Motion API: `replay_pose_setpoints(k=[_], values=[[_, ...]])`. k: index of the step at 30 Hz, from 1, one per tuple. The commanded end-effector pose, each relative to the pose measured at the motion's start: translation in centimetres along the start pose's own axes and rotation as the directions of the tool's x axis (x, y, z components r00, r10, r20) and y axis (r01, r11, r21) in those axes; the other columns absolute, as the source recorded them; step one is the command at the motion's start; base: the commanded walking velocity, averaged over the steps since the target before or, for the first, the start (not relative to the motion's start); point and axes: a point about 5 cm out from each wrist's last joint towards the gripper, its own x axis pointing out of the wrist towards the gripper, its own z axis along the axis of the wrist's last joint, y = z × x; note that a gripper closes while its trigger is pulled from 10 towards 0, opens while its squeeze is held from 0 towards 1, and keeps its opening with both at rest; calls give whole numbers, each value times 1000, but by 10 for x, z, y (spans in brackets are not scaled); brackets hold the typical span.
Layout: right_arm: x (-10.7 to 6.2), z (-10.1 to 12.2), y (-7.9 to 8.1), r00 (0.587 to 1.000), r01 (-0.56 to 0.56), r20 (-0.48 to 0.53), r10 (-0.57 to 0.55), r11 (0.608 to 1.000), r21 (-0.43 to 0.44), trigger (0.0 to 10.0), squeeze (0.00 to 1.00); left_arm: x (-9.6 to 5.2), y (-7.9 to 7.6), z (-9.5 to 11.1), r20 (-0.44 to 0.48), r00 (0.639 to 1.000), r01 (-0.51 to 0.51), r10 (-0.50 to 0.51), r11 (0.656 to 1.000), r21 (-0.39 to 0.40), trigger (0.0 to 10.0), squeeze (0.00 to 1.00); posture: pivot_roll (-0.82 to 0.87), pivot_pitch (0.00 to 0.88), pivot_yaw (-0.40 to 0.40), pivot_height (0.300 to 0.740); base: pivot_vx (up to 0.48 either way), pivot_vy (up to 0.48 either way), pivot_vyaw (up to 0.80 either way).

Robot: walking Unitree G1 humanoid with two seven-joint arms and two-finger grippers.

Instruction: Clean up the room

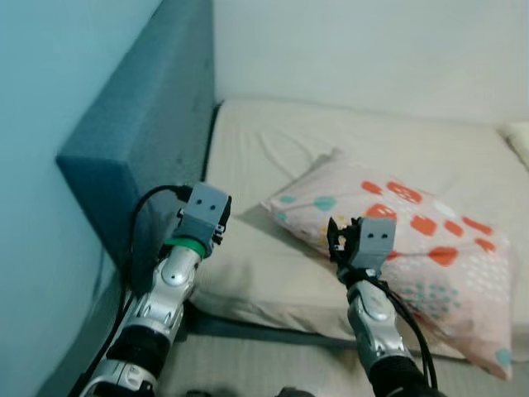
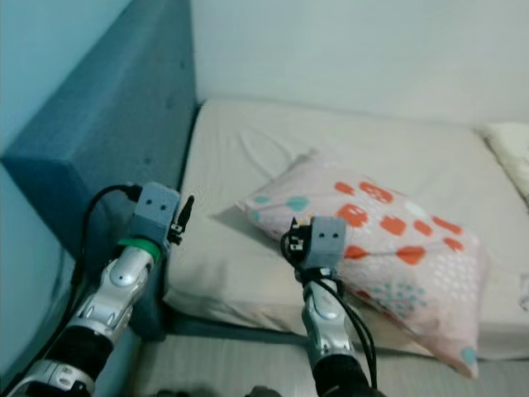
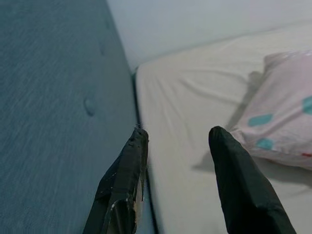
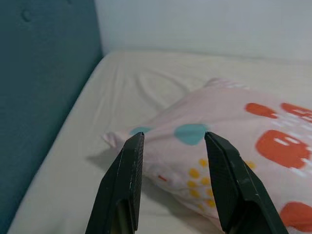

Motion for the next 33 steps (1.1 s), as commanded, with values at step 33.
replay_pose_setpoints(k=[33], values=[[0,-3,-16,995,94,-14,-95,992,-81,10000,0,2,-8,-1,-14,1000,14,-15,999,-40,10000,0,-128,12,23,705,0,0,0]])
